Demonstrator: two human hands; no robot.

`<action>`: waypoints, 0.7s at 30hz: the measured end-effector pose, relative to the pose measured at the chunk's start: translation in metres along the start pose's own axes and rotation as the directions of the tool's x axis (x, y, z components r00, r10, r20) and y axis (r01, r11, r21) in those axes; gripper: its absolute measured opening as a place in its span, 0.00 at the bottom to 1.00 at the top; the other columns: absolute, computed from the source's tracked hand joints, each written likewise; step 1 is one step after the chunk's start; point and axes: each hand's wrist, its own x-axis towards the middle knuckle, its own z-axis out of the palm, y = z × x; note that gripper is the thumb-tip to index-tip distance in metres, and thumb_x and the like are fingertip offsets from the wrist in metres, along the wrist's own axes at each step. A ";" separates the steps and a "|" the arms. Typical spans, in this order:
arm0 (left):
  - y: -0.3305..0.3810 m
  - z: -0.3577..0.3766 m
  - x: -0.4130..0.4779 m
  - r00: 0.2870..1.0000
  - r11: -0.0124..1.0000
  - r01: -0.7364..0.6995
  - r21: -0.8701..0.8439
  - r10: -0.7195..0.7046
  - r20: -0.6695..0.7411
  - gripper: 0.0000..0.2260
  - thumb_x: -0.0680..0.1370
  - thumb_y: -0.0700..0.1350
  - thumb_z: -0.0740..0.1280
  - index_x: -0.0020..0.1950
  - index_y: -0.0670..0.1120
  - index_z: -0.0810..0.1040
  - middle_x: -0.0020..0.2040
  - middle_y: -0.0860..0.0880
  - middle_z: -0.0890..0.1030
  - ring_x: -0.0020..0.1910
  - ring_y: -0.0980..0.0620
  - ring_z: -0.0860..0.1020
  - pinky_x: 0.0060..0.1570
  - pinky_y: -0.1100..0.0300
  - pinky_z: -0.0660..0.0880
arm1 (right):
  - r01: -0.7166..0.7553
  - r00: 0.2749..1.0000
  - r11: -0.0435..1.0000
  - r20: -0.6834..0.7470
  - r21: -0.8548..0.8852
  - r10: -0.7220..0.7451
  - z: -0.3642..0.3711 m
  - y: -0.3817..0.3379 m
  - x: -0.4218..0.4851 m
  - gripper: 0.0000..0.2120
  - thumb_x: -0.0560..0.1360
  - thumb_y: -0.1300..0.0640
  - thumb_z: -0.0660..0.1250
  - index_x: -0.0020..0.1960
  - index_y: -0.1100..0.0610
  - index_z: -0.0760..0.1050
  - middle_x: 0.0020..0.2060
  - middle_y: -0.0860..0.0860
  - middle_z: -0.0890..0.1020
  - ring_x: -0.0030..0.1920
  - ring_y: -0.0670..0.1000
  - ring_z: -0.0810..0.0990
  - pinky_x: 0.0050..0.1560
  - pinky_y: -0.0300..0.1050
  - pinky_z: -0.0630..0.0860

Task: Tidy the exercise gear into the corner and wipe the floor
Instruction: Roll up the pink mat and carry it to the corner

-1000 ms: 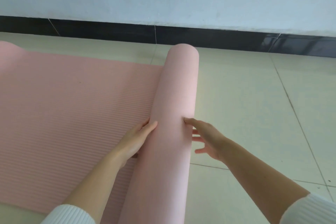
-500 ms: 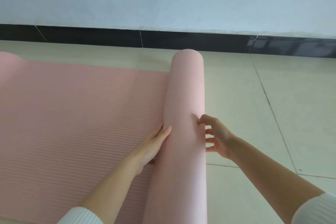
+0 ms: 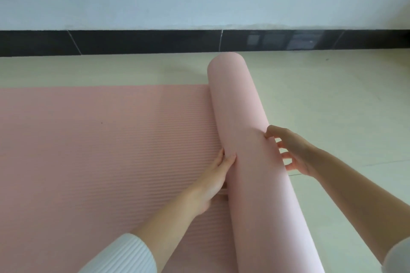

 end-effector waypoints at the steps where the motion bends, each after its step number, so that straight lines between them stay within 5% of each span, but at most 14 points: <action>1: 0.001 0.015 0.008 0.999 1.000 -0.003 0.002 0.003 0.033 0.29 0.67 0.72 0.66 0.66 0.75 0.62 0.70 0.61 0.71 0.71 0.50 0.68 0.71 0.40 0.60 | 0.001 1.000 1.000 -0.024 -0.002 -0.001 -0.015 0.003 0.001 0.13 0.70 0.50 0.65 0.51 0.53 0.78 0.46 0.52 0.77 0.42 0.56 0.76 0.42 0.47 0.75; 10: 0.008 0.070 0.035 1.000 0.997 0.009 0.074 -0.007 -0.027 0.24 0.75 0.57 0.65 0.71 0.61 0.66 0.65 0.59 0.76 0.59 0.58 0.76 0.65 0.55 0.69 | 0.042 0.997 0.999 -0.058 -0.019 -0.043 -0.071 0.035 0.005 0.19 0.70 0.47 0.68 0.58 0.53 0.74 0.52 0.51 0.79 0.48 0.53 0.80 0.44 0.48 0.77; 13: 0.016 0.057 0.030 0.983 0.993 -0.063 0.103 0.079 -0.163 0.35 0.75 0.49 0.70 0.76 0.62 0.55 0.67 0.56 0.72 0.60 0.57 0.74 0.65 0.55 0.68 | 0.086 0.994 0.994 -0.066 -0.067 -0.091 -0.065 0.034 0.007 0.21 0.66 0.43 0.71 0.56 0.50 0.77 0.54 0.47 0.78 0.54 0.51 0.76 0.54 0.52 0.74; 16: 0.023 0.041 0.022 0.934 0.936 -0.156 0.315 0.244 -0.263 0.42 0.71 0.42 0.75 0.75 0.66 0.55 0.65 0.54 0.66 0.63 0.53 0.72 0.63 0.54 0.71 | 0.145 0.981 0.982 -0.114 -0.117 -0.158 -0.057 0.032 0.007 0.26 0.64 0.36 0.71 0.58 0.47 0.77 0.58 0.46 0.75 0.60 0.51 0.72 0.56 0.52 0.68; 19: 0.025 0.029 0.014 0.892 0.861 -0.225 0.456 0.370 -0.260 0.33 0.72 0.36 0.72 0.70 0.61 0.68 0.64 0.52 0.69 0.59 0.54 0.72 0.54 0.62 0.71 | 0.213 0.968 0.971 -0.114 -0.107 -0.224 -0.045 0.028 0.006 0.25 0.64 0.32 0.68 0.56 0.45 0.78 0.60 0.46 0.75 0.61 0.50 0.71 0.56 0.49 0.66; 21: 0.027 0.021 0.006 0.905 0.912 -0.192 0.363 0.308 -0.294 0.23 0.76 0.38 0.66 0.66 0.59 0.74 0.60 0.55 0.76 0.53 0.58 0.75 0.49 0.62 0.73 | 0.255 0.963 0.964 -0.068 -0.076 -0.261 -0.034 0.020 0.004 0.20 0.70 0.37 0.67 0.55 0.48 0.80 0.58 0.45 0.77 0.58 0.48 0.72 0.55 0.45 0.63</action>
